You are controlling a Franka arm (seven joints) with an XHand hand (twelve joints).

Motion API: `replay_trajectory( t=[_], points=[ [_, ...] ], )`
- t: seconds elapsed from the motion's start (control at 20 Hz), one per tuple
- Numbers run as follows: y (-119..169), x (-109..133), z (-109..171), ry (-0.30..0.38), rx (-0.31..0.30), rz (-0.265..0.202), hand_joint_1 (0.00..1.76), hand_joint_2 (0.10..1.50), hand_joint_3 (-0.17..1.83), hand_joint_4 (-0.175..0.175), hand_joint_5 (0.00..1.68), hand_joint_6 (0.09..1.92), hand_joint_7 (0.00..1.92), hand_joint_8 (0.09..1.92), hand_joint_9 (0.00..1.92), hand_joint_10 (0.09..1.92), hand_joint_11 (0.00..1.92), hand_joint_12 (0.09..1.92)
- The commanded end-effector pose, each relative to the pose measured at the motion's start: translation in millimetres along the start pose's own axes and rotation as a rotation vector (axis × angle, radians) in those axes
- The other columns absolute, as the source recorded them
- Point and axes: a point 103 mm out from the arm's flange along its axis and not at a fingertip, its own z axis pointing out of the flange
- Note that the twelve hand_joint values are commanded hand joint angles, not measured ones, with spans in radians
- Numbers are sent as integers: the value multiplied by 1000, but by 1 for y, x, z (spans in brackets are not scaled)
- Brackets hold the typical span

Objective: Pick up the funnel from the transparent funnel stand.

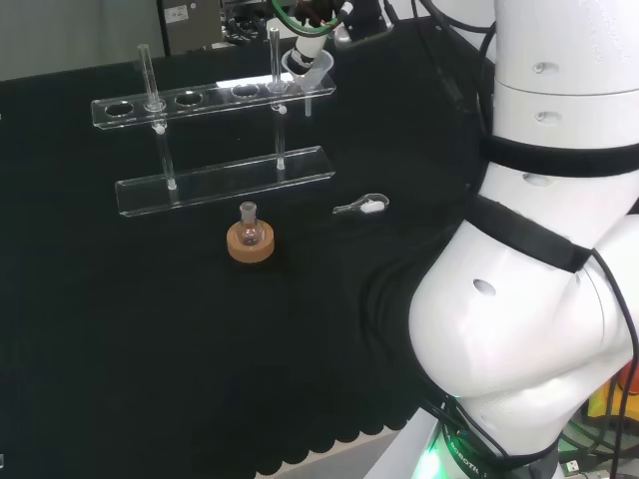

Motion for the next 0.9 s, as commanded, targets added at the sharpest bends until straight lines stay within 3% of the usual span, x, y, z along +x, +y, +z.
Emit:
replay_trajectory(
  t=[0.05, 0.45, 0.65, 0.9],
  points=[
    [10, 3, 6, -46, 50, -17, 697, 634, 518, 3, 104, 87, 0, 626, 114, 738, 0, 1370],
    [25, -1, 17, -70, 85, -27, 681, 612, 518, 2, 87, 87, 0, 582, 95, 742, 0, 1365],
    [29, -2, 17, -88, 78, -31, 680, 606, 510, 5, 52, 87, 0, 401, 50, 743, 0, 1356],
    [34, -3, 18, -106, 81, -32, 691, 599, 498, 8, 16, 87, 0, 307, 20, 749, 0, 1346]
  ],
)
